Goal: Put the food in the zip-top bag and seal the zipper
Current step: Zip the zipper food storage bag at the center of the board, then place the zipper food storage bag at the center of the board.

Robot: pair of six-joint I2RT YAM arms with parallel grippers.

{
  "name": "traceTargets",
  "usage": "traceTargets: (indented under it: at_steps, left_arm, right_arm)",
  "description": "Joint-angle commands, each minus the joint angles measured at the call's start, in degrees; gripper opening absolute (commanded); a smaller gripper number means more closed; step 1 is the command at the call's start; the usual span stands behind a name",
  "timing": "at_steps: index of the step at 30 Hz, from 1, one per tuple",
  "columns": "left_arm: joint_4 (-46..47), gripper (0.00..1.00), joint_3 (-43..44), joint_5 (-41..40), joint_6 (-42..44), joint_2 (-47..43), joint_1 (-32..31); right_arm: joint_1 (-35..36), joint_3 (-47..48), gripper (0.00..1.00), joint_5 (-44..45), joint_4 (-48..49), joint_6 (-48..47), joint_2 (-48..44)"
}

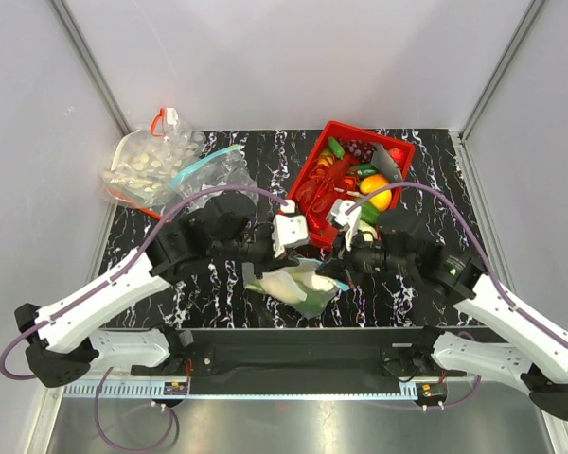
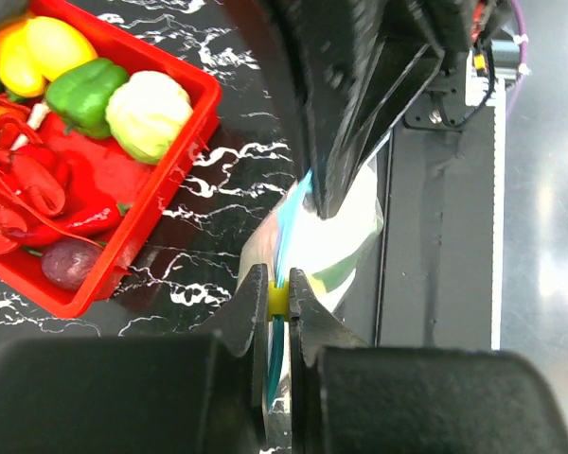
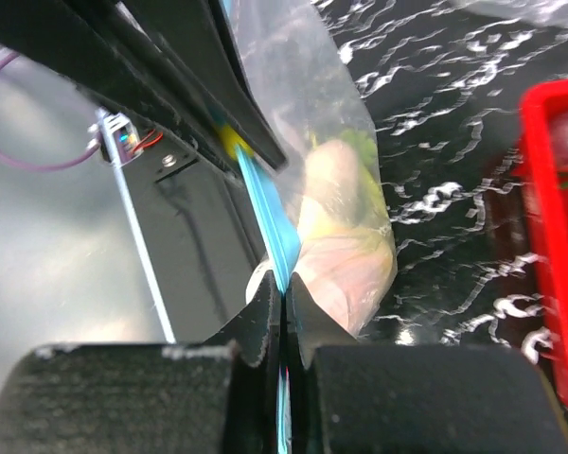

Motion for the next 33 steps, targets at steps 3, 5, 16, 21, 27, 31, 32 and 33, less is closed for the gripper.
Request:
traceTargets:
  at_steps: [3,5,16,21,27,31,32,33]
  left_arm:
    - [-1.2,0.00,-0.8,-5.6,-4.5,-3.0,3.5]
    - [-2.4,0.00,-0.8,-7.6,-5.4,-2.7,4.3]
    - [-6.8,0.00,-0.5,-16.8,-11.1,-2.9,6.6]
    - [-8.0,0.00,-1.3,-20.5,-13.1,-3.4,7.8]
    - [-6.4,0.00,-4.2,-25.4,-19.0,-1.8,12.6]
    - [-3.5,0.00,-4.4,-24.3,-21.5,0.1,15.5]
    - [-2.2,0.00,-3.5,-24.0,-21.8,1.0,15.6]
    - [-1.7,0.00,-2.8,-24.4,-22.4,2.0,15.6]
  right_arm:
    - [0.0,-1.0,0.00,14.3,-2.4,1.6,-4.0]
    - [0.0,-1.0,0.00,18.3,-2.9,2.0,-3.1]
    - [-0.8,0.3,0.00,41.3,-7.5,8.8,2.1]
    - [-4.1,0.4,0.00,43.4,-8.3,11.2,1.7]
    - [-7.6,0.5,0.00,47.0,-11.2,14.1,1.4]
    - [-8.4,-0.1,0.00,45.8,-9.8,14.3,0.2]
    - [-8.4,0.1,0.00,45.7,-9.3,14.2,0.3]
    - [-8.4,0.3,0.00,45.7,-9.1,14.1,0.7]
